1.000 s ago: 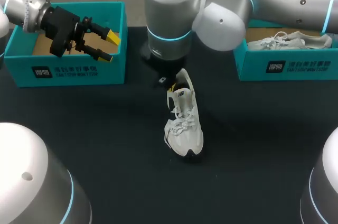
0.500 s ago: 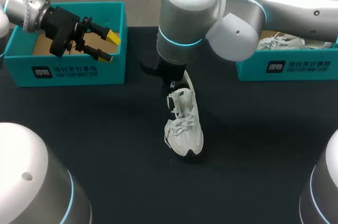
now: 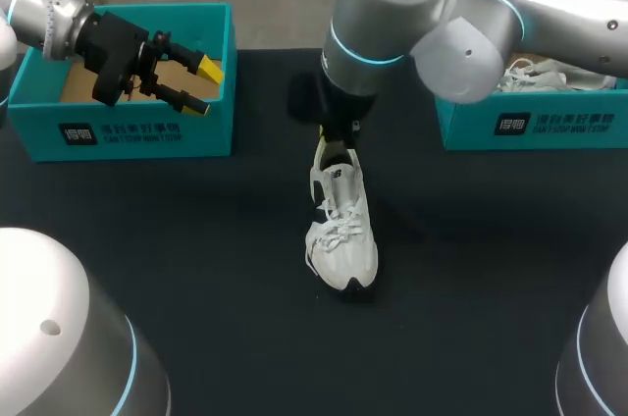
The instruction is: Take the shoe out of the shoebox, open the shoe tongue, remove and reinsert the insole, then place the shoe into the shoebox
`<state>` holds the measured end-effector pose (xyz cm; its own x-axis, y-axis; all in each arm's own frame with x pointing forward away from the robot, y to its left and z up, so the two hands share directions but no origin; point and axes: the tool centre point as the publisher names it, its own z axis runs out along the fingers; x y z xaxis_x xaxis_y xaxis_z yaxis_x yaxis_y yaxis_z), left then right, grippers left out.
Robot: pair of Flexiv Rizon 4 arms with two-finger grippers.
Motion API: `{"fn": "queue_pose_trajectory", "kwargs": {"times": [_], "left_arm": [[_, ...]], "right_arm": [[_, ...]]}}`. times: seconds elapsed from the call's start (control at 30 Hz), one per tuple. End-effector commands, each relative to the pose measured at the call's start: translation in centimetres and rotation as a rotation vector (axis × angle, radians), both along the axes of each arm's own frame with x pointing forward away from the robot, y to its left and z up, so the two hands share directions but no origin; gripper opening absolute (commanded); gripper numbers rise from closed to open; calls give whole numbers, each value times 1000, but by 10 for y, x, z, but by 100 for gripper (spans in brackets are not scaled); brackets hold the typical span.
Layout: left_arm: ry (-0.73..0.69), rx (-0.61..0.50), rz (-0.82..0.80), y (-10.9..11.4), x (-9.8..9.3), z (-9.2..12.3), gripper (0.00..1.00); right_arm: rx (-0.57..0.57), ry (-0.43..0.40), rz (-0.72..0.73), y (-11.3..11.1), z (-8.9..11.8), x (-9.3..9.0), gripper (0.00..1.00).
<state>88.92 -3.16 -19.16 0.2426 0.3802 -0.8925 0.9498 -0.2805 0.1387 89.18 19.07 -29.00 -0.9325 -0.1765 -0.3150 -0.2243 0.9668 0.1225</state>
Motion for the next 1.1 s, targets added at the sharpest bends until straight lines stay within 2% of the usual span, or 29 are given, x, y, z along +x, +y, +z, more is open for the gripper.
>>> {"fn": "queue_pose_trajectory", "kwargs": {"times": [0.03,0.17,0.27,0.47,0.7,0.87,0.93,1.03,1.1], "left_arm": [[-1,2,-3,0,1,0,100],[-1,2,-3,0,1,0,100],[-1,2,-3,0,1,0,100],[-1,2,-3,0,1,0,100],[-1,2,-3,0,1,0,100],[-1,2,-3,0,1,0,100],[-1,2,-3,0,1,0,100],[-1,2,-3,0,1,0,100],[-1,2,-3,0,1,0,100]], "right_arm": [[-16,-2,2,5,-2,17,63],[-43,-11,11,5,-10,32,96],[-54,-5,16,6,-19,42,98],[-70,-7,18,4,-37,62,100],[-101,13,13,-2,-64,71,96],[-162,18,-32,-6,-78,79,89],[-182,28,-65,-9,-82,81,81],[-188,31,-80,-10,-83,82,82],[-194,40,-97,-11,-86,84,76]]}}
